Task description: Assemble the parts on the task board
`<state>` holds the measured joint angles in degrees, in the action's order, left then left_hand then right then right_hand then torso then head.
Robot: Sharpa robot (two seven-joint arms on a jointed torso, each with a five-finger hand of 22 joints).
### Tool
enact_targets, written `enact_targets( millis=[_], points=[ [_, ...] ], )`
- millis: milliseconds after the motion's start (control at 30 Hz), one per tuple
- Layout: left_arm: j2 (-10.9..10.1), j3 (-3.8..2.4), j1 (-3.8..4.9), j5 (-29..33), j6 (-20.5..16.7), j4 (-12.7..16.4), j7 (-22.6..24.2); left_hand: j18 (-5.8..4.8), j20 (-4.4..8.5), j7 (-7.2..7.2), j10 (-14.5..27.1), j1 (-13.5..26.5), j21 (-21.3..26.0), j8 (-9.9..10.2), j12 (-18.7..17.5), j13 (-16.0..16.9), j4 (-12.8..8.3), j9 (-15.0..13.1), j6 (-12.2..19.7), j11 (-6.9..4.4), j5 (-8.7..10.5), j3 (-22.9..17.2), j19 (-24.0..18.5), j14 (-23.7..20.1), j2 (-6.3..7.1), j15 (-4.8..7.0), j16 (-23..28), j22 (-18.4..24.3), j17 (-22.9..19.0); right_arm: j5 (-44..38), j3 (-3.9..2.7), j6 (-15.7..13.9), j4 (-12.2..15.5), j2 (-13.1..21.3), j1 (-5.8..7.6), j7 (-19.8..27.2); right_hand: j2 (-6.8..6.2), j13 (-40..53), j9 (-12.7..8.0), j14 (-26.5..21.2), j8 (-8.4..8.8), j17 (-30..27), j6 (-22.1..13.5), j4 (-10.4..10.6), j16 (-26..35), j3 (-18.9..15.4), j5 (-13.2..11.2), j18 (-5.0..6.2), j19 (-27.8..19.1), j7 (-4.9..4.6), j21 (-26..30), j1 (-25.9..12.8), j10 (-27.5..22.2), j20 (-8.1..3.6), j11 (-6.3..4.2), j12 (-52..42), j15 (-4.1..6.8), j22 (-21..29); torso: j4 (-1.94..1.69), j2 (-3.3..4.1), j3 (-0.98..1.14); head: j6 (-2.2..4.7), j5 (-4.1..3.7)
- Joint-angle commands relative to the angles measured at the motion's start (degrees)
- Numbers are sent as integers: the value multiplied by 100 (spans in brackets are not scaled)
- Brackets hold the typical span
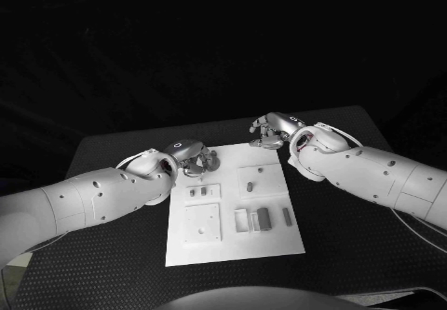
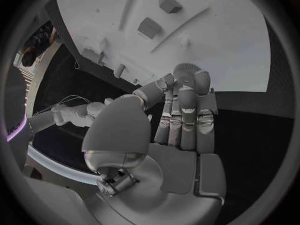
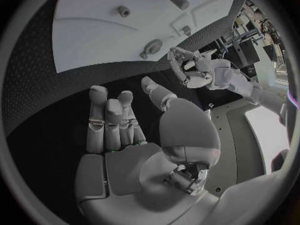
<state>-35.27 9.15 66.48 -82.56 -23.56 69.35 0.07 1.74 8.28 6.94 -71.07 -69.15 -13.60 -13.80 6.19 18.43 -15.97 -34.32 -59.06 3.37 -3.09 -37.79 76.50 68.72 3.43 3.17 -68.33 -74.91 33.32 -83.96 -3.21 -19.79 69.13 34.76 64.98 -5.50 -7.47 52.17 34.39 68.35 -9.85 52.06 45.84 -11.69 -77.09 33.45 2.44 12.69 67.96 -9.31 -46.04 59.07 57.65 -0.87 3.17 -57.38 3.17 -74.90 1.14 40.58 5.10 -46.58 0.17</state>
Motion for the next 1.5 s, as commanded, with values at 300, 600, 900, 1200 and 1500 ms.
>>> enact_targets(
  millis=[300, 600, 900, 1200, 1500],
  points=[
    [-255, 4, 5, 21, 142, 109, -31, 292, 41, -11, -70, 70, -32, -52, -42, 13, 2, -12, -69, -7, -6, 35, 17, 33, 8, -2, -31, -125, -3, 0, -2, 20, 13, 21, -2, 17, 18, -8, -8, 48, 24, 9, 4, 23, 34, -15, 33, 231, -5, -40, 30, -14, -42, -54, -3, -31, 2, -106, -5, 3, -8, 2, 8],
    [-293, 20, -2, -71, 235, 110, -52, 291, 42, -14, -75, 73, -31, -54, -45, 17, 2, -13, -72, -9, -5, 37, 14, 33, 7, 0, -34, -125, -3, 0, -2, 24, 10, 21, -2, 19, 17, -10, -9, 48, 24, 9, 4, 23, 34, -15, 33, 231, -5, -40, 30, -14, -42, -54, -3, -32, 2, -106, -4, 4, -7, -11, 39],
    [-270, 79, -23, -110, 306, 45, -58, 289, 42, -14, -78, 81, -30, -56, -49, 20, 5, -13, -74, -10, -4, 41, 12, 32, 7, 0, -36, -126, -3, 0, -2, 27, -1, 11, -2, 20, 18, -11, -9, 48, 24, 9, 4, 24, 34, -16, 33, 231, -5, -40, 30, -14, -42, -54, -3, -33, 2, -106, 1, 4, 0, -26, 50],
    [-240, 94, -62, -114, 343, 33, -59, 286, 42, -13, -77, 94, -27, -54, -59, 22, 9, -12, -69, -9, -3, 48, 7, 28, 15, -1, -37, -125, -3, 0, -2, 29, -4, 6, -2, 21, 18, -12, -9, 48, 24, 9, 3, 25, 35, -16, 33, 231, -5, -40, 31, -15, -43, -54, -2, -34, 2, -106, 8, 3, 5, -44, 60],
    [-240, 117, -71, -120, 379, 13, -68, 283, 42, -11, -78, 112, -25, -54, -67, 26, 17, -11, -66, -8, -2, 59, 4, 24, 24, -2, -38, -126, -3, 0, -2, 28, -3, 9, -2, 21, 20, -13, -10, 48, 25, 9, 3, 26, 35, -16, 33, 231, -5, -40, 31, -16, -43, -54, -2, -34, 2, -106, 6, 2, 6, -48, 54]
  ],
)
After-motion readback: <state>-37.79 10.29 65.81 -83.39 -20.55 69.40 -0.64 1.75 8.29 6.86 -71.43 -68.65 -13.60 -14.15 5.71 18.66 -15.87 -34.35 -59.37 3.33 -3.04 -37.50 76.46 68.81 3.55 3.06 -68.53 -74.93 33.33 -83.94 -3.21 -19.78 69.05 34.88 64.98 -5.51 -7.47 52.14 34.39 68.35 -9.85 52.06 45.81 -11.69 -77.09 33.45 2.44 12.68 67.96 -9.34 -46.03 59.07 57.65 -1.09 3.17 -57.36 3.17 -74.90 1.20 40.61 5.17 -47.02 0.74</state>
